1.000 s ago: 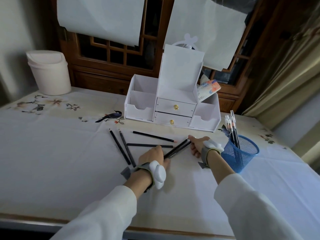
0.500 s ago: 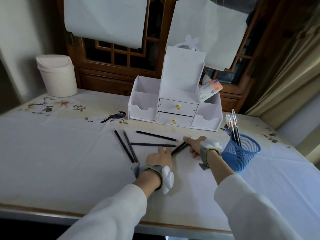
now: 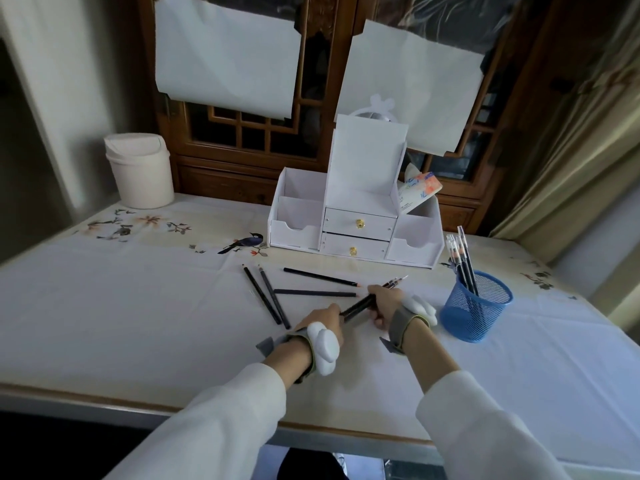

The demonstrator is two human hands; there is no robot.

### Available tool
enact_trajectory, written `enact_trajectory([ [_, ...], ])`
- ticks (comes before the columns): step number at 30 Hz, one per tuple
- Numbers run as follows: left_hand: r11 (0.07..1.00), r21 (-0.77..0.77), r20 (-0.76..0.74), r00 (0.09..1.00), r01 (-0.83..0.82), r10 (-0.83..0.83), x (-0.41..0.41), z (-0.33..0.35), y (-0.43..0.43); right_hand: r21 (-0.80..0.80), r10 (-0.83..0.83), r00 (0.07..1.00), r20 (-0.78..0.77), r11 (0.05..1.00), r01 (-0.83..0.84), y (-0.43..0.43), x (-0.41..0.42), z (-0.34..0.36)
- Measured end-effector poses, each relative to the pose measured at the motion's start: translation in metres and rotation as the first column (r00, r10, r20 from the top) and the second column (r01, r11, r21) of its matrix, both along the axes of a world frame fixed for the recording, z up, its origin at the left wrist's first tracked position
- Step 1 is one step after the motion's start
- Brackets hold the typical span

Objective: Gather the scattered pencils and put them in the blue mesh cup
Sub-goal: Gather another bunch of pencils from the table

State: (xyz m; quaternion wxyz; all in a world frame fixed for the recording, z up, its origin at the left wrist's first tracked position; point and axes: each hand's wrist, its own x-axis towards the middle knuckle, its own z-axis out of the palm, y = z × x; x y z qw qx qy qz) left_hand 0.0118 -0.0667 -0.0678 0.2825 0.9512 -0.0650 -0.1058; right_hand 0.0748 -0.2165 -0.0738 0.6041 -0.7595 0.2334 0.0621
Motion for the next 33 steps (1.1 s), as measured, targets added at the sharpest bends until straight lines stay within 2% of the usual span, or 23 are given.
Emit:
enact_trajectory([
  [4, 0.997, -0.065, 0.098, 0.995, -0.03, 0.036, -0.004, 0.011, 0.005, 0.087, -0.039, 0.997, 0.068, 0.996, 0.033, 0.013, 0.003, 0.005],
  [6, 0.997, -0.023, 0.127, 0.988, -0.08, 0.082, -0.001, 0.021, 0.014, 0.123, -0.014, 0.997, 0.079, 0.992, 0.004, 0.018, -0.001, 0.009],
  [9, 0.973, 0.076, 0.122, 0.97, -0.22, 0.209, 0.005, 0.031, 0.033, 0.098, 0.072, 0.996, 0.051, 0.992, -0.076, 0.027, -0.012, 0.016],
  [13, 0.919, 0.104, 0.045, 0.925, -0.381, 0.378, 0.011, 0.029, 0.05, 0.075, 0.139, 0.99, -0.035, 0.988, -0.136, 0.04, -0.021, 0.017],
  [16, 0.915, 0.178, 0.01, 0.931, -0.361, 0.365, 0.013, 0.024, 0.054, 0.151, 0.119, 0.99, -0.075, 0.983, -0.107, 0.043, -0.023, 0.014],
  [21, 0.907, 0.272, -0.028, 0.939, -0.323, 0.343, 0.015, 0.025, 0.057, 0.254, 0.102, 0.994, -0.027, 0.963, -0.092, 0.039, -0.021, 0.01],
  [24, 0.899, 0.274, 0.012, 0.935, -0.343, 0.353, 0.018, 0.025, 0.057, 0.214, 0.112, 0.993, -0.032, 0.971, -0.103, 0.038, -0.019, 0.007],
  [29, 0.883, 0.257, 0.001, 0.913, -0.394, 0.407, 0.022, 0.023, 0.059, 0.034, 0.127, 0.99, -0.058, 0.991, -0.126, 0.043, -0.01, 0.004],
  [33, 0.877, 0.158, 0.023, 0.889, -0.454, 0.457, 0.023, 0.022, 0.058, 0.038, 0.127, 0.991, -0.044, 0.991, -0.125, 0.042, -0.011, 0.003],
])
